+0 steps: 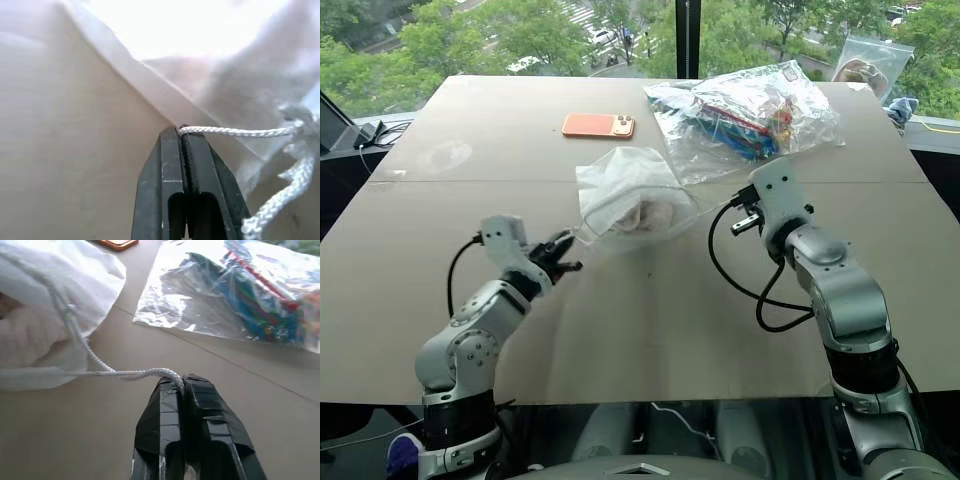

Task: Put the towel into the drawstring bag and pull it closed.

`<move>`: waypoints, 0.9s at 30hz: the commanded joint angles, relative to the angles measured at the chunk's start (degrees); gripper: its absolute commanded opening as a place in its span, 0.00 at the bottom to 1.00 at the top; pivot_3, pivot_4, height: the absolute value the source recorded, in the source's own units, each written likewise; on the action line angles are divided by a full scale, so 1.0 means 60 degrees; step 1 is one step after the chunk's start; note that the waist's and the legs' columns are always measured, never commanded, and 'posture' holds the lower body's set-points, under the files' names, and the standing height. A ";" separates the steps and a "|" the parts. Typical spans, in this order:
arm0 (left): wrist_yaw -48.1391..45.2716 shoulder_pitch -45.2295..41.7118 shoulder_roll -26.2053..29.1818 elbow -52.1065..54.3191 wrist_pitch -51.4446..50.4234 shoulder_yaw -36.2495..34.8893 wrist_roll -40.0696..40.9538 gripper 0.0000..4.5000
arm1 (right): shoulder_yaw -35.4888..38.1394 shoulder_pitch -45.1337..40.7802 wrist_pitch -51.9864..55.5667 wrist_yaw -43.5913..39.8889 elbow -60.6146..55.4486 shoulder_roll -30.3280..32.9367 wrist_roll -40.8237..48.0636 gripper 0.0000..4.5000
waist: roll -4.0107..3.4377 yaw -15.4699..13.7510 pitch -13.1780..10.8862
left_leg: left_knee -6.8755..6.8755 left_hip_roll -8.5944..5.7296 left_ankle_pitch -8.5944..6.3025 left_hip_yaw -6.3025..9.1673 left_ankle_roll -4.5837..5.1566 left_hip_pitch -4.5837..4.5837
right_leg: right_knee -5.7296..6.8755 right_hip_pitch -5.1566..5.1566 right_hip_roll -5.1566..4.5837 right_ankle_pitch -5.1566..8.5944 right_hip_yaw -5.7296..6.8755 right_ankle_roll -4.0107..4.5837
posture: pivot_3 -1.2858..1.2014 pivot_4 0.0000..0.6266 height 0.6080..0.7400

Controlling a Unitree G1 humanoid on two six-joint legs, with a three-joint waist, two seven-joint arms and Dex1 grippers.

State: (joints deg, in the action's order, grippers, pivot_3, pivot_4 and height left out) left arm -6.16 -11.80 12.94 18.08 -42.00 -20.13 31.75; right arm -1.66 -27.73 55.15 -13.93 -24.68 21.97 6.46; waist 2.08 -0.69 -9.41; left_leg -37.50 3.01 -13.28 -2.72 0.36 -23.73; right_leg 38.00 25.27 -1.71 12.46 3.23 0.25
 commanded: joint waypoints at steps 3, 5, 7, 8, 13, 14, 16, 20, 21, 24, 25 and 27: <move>0.1288 -0.1481 0.0323 -0.0494 0.0519 -0.0798 -0.0540 0.00 | 0.1404 -0.0841 -0.0889 0.1380 0.0754 -0.0223 -0.0585 0.00 | 0.0000 0.0001 0.0001 | 0.0000 -0.0007 0.0000 -0.0005 0.0000 0.0000 | -0.0006 -0.0007 -0.0004 -0.0016 0.0000 0.0025 | 0.52 0.24 1.00; 0.1676 -0.2152 0.0522 -0.0930 0.0785 -0.1029 -0.0790 0.00 | 0.1795 -0.1053 -0.1116 0.1653 0.1035 -0.0203 -0.0638 0.00 | 0.0002 -0.0016 -0.0001 | 0.0000 -0.0010 0.0000 -0.0006 0.0000 -0.0003 | -0.0008 -0.0007 -0.0007 -0.0022 0.0000 0.0035 | 0.52 0.24 1.00; 0.1872 -0.2818 0.0807 -0.1396 0.1037 -0.1218 -0.0950 0.00 | 0.2155 -0.1221 -0.1281 0.1887 0.1251 -0.0124 -0.0649 0.00 | 0.0002 -0.0023 -0.0001 | -0.0001 -0.0017 0.0000 -0.0005 0.0000 -0.0012 | -0.0011 -0.0007 -0.0010 -0.0023 0.0012 0.0036 | 0.52 0.24 1.00; 0.1928 -0.3158 0.0971 -0.1643 0.1167 -0.1282 -0.0993 0.00 | 0.2314 -0.1288 -0.1368 0.2004 0.1352 -0.0077 -0.0659 0.00 | 0.0002 -0.0013 -0.0001 | -0.0001 -0.0018 0.0000 -0.0004 0.0000 -0.0011 | -0.0009 -0.0008 -0.0011 -0.0023 0.0013 0.0036 | 0.52 0.24 1.00; 0.2267 -0.4446 0.1575 -0.2808 0.1610 -0.1618 -0.1056 0.00 | 0.3089 -0.1634 -0.1586 0.2584 0.1599 0.0039 -0.0650 0.00 | 0.0001 0.0034 -0.0001 | 0.0004 -0.0019 0.0000 -0.0009 0.0000 -0.0007 | -0.0012 -0.0007 -0.0014 -0.0023 0.0003 0.0038 | 0.52 0.24 1.00; 0.2325 -0.4660 0.1674 -0.3032 0.1710 -0.1675 -0.1056 0.00 | 0.3266 -0.1708 -0.1573 0.2712 0.1608 0.0083 -0.0652 0.00 | 0.0001 0.0039 -0.0001 | 0.0005 -0.0020 0.0000 -0.0008 0.0000 -0.0007 | -0.0012 -0.0006 -0.0015 -0.0023 0.0002 0.0038 | 0.52 0.24 1.00; 0.2290 -0.4830 0.1802 -0.3262 0.1855 -0.1678 -0.1050 0.00 | 0.3584 -0.1790 -0.1604 0.2984 0.1576 0.0140 -0.0695 0.00 | 0.0001 0.0045 -0.0001 | 0.0007 -0.0019 0.0001 -0.0009 -0.0001 -0.0009 | -0.0013 -0.0005 -0.0015 -0.0023 0.0003 0.0038 | 0.52 0.24 1.00; 0.2367 -0.4827 0.2055 -0.3834 0.2059 -0.1843 -0.1081 0.00 | 0.4217 -0.1775 -0.1994 0.3089 0.1489 0.0576 -0.0681 0.00 | 0.0001 0.0043 -0.0001 | 0.0009 -0.0019 0.0001 -0.0012 -0.0002 -0.0008 | -0.0014 -0.0005 -0.0018 -0.0023 0.0004 0.0038 | 0.52 0.24 1.00; 0.2378 -0.4846 0.2122 -0.3931 0.2115 -0.1866 -0.1076 0.00 | 0.4325 -0.1741 -0.2048 0.3084 0.1475 0.0702 -0.0681 0.00 | 0.0001 0.0031 -0.0001 | 0.0009 -0.0019 0.0001 -0.0014 -0.0002 -0.0010 | -0.0014 -0.0005 -0.0019 -0.0023 0.0005 0.0038 | 0.52 0.24 1.00; 0.2339 -0.5081 0.2264 -0.4170 0.2227 -0.1904 -0.0921 0.00 | 0.4626 -0.1723 -0.2051 0.3032 0.1361 0.1115 -0.0616 0.00 | 0.0001 0.0019 -0.0001 | 0.0009 -0.0020 0.0001 -0.0018 -0.0002 -0.0011 | -0.0014 -0.0005 -0.0021 -0.0023 0.0006 0.0038 | 0.52 0.24 1.00; 0.2325 -0.5310 0.2336 -0.4292 0.2271 -0.1875 -0.0887 0.00 | 0.4763 -0.1837 -0.2071 0.3032 0.1338 0.1332 -0.0609 0.00 | 0.0001 0.0013 -0.0001 | 0.0009 -0.0020 0.0001 -0.0016 -0.0002 -0.0011 | -0.0014 -0.0005 -0.0020 -0.0023 0.0007 0.0037 | 0.52 0.24 1.00; 0.2181 -0.5847 0.2568 -0.4661 0.2454 -0.1763 -0.0887 0.00 | 0.4887 -0.2114 -0.2130 0.3001 0.1393 0.1784 -0.0622 0.00 | 0.0003 -0.0011 -0.0004 | 0.0009 -0.0021 0.0001 -0.0014 -0.0002 -0.0015 | -0.0014 -0.0004 -0.0021 -0.0023 0.0011 0.0038 | 0.52 0.24 1.00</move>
State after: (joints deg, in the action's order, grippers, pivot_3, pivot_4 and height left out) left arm 5.10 -44.38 23.69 -8.62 -31.07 -25.43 28.24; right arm 18.76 -38.33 43.78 0.99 -15.09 28.20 5.27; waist 2.10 -0.75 -9.44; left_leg -37.45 2.88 -13.27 -2.80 0.34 -23.82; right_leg 37.91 25.25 -1.84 12.32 3.31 0.47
